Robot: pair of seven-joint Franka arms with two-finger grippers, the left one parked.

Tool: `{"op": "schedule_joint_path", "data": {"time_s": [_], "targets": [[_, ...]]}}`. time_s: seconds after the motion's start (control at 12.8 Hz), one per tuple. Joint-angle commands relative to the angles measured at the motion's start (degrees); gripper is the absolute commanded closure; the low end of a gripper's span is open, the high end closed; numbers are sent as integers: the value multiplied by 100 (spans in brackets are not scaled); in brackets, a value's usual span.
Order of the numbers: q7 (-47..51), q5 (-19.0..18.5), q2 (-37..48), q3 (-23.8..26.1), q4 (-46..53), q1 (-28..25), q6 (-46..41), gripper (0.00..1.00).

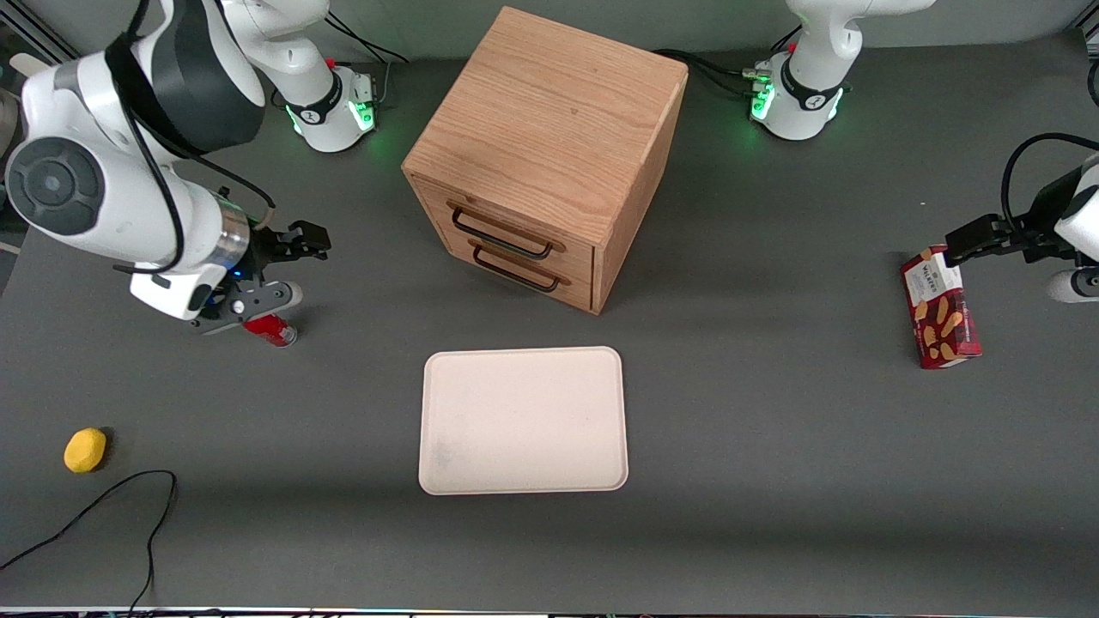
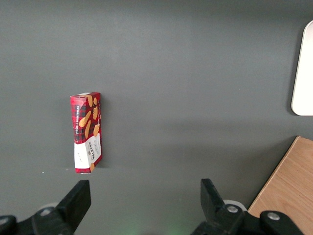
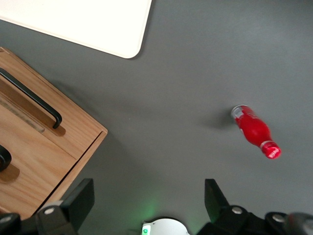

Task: Open upper drawer
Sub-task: 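Move the right gripper toward the upper drawer's black handle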

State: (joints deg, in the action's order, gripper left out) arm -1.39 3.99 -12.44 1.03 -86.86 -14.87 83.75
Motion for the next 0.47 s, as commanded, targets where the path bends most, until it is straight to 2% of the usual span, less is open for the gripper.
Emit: {"op": "schedule_joint_path", "data": {"time_s": [0.0,0.23,0.39], "targets": [[16,601,-127,-50,187,-7,27,0],[-510,814,-285,-42,187,-156,-17,0],[-975,823,-363,-42,169,-542,10,0]]}}
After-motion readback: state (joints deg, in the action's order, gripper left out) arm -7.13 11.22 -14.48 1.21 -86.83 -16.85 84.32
